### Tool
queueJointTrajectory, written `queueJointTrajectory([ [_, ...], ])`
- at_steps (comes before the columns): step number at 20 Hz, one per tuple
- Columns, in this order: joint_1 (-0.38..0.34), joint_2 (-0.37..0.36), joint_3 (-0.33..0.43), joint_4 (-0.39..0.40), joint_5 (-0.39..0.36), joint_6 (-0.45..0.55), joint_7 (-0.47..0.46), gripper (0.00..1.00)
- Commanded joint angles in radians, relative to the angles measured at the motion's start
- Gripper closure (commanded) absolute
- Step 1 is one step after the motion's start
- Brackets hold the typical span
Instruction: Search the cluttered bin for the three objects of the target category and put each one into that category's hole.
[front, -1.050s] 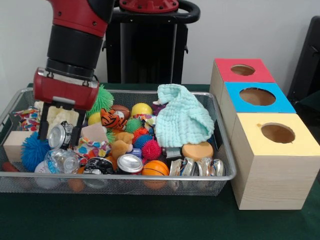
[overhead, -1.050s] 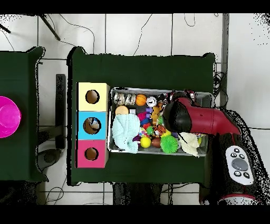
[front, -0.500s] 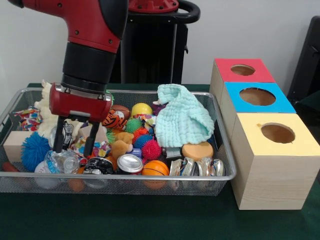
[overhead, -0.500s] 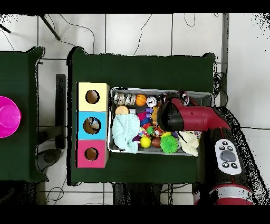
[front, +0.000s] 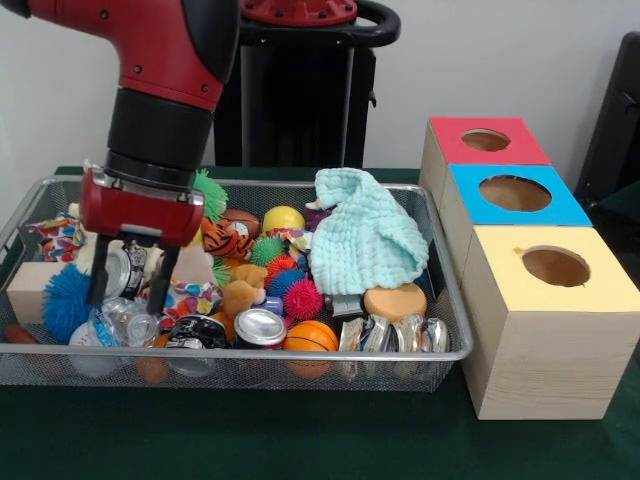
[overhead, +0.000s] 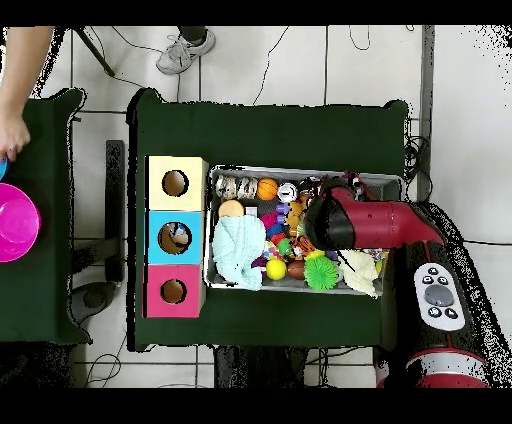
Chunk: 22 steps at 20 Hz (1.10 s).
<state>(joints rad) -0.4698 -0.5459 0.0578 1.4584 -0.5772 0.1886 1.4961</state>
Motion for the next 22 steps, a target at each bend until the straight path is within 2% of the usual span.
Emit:
queueJointTrajectory([
  [1, -0.039, 0.07, 0.131, -0.018, -0.098, 0.02, -0.089, 0.0],
  [7, 0.003, 0.104, 0.096, -0.061, -0.112, 0.008, -0.025, 0.0],
  [22, 0.033, 0.17, 0.094, -0.111, -0.113, 0.005, -0.013, 0.0],
])
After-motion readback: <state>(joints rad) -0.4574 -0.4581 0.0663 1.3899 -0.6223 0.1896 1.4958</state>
